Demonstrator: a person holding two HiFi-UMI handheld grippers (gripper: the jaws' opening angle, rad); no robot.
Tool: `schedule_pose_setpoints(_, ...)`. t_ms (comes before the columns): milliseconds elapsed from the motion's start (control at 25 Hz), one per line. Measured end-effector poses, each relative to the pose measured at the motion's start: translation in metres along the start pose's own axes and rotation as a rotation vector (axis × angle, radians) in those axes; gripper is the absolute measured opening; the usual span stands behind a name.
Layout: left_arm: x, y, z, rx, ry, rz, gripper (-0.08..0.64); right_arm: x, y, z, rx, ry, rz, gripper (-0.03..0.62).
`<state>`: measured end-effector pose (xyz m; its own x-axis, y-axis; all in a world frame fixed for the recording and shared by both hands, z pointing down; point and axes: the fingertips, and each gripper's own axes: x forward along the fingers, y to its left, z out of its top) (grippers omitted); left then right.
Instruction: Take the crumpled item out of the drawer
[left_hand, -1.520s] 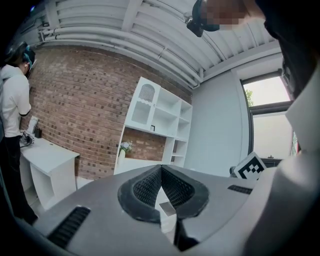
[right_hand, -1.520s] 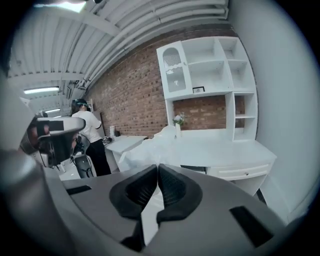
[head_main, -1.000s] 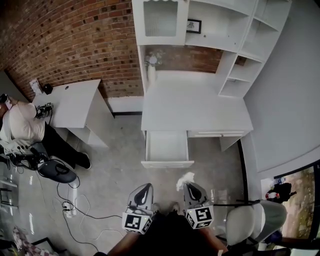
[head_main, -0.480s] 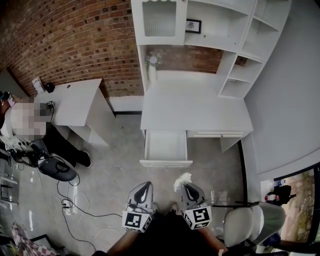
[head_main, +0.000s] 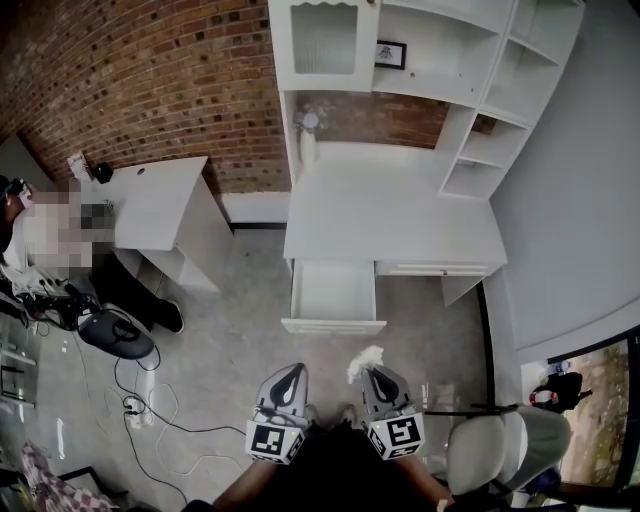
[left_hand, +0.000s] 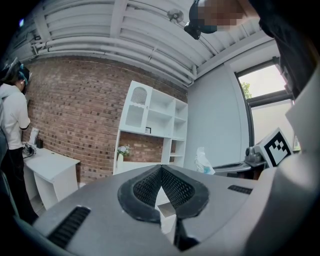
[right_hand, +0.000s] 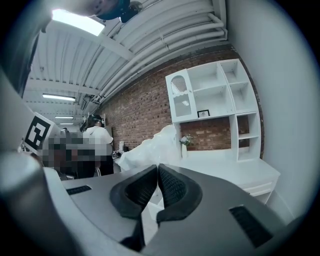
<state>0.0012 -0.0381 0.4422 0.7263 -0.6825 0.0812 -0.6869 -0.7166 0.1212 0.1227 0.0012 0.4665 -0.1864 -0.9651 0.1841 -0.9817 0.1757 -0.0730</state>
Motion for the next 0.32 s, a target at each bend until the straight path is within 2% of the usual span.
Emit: schedule_pose_setpoints(320,-0.0012,-0.0034,-0.001,0.018,-0.002,-0.01,0.025,-0.0011,0.0028,-0.0002,0.009,-0.004,0.01,0.021)
